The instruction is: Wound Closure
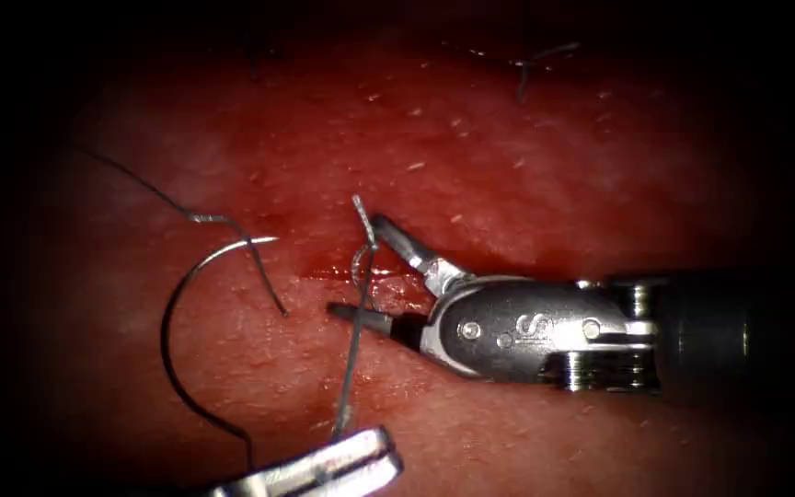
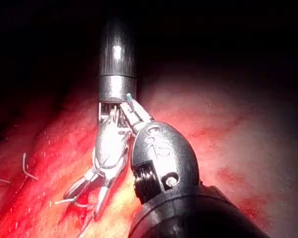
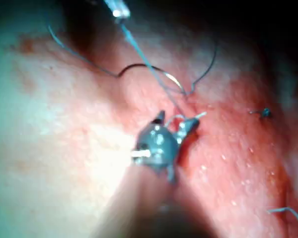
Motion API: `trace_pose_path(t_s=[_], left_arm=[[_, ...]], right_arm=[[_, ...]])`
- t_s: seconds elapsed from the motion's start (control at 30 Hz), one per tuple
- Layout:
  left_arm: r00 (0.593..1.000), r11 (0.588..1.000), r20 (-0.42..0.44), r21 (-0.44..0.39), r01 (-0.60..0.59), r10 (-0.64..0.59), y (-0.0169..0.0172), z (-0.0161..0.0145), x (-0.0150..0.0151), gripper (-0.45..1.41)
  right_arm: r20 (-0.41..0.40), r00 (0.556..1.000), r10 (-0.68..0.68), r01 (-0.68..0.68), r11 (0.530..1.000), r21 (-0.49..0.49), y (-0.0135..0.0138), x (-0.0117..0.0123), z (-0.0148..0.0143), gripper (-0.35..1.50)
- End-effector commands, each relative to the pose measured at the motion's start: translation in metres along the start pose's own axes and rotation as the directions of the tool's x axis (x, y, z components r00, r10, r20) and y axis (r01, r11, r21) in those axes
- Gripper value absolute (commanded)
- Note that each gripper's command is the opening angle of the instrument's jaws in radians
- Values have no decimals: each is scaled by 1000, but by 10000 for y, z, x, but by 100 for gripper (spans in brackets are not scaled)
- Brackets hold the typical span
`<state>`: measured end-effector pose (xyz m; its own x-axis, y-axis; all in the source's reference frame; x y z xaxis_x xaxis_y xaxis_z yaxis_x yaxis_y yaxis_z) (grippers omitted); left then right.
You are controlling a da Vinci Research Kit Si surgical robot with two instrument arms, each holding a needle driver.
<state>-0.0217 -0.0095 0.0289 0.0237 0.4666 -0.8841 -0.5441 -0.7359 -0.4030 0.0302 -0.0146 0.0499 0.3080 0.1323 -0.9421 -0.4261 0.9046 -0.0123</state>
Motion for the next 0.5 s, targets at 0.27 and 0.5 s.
trace_pose_path(t_s=[0.27,0.5], left_arm=[[1000,1000,-3,-5,1,-1,8,5,-1,-45],[1000,1000,-3,-6,-3,3,27,2,12,-45]], right_arm=[[-27,1000,-9,9,1000,1,-11,22,3,131],[-53,998,-22,21,1000,-15,-11,39,2,135]])
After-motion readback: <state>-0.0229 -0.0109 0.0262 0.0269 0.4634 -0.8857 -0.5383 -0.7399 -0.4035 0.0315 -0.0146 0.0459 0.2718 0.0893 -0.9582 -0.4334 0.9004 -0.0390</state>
